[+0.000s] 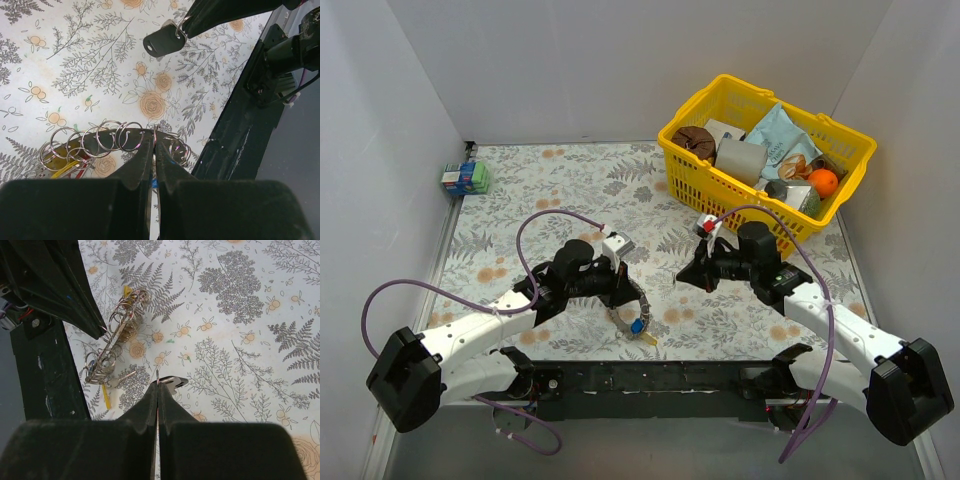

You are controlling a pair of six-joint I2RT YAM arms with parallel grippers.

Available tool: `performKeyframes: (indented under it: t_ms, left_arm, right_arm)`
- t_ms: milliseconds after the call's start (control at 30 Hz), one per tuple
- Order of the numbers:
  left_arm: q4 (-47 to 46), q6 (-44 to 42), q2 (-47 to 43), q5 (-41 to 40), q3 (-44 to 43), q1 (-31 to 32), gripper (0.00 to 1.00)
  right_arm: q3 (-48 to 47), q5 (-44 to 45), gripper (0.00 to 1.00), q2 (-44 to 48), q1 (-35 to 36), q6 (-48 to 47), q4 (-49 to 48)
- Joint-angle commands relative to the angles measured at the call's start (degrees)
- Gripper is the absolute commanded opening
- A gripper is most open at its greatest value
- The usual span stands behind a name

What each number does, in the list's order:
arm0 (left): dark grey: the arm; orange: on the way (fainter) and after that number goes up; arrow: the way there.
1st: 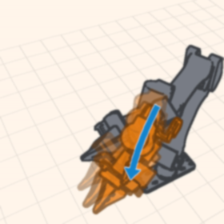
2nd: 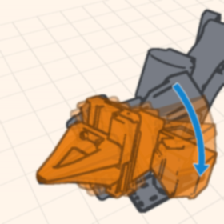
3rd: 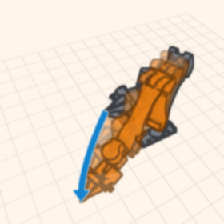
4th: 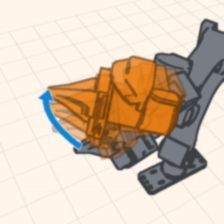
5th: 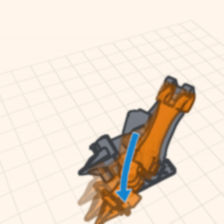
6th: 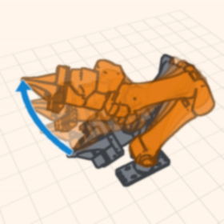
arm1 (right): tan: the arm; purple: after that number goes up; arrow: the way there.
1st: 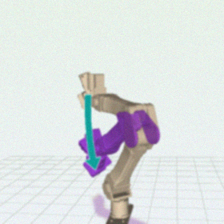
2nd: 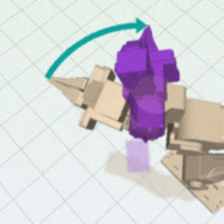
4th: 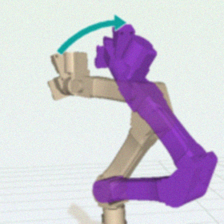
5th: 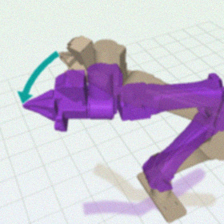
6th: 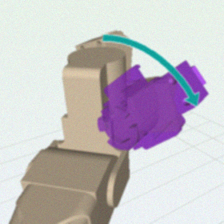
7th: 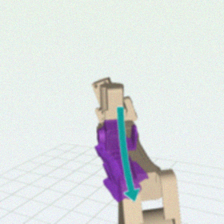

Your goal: Put the keys on the keyring

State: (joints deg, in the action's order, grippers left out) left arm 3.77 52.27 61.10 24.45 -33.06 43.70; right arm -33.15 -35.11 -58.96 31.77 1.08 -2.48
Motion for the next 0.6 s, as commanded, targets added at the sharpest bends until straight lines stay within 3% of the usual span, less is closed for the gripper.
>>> performKeyframes:
  t_ms: [0,567]
  left_arm:
    - [-2.9,0.2,-0.3,-1.1,0.5,0.6,0.00]
    - [-3.5,-0.9,-0.5,-2.5,1.0,3.1,0.00]
  right_arm:
    - [-1.6,-0.8,0.01,-0.4,0.7,-1.0,0.8]
    - [-2.9,-2.6,0.01,-3.6,5.0,-4.4,2.0]
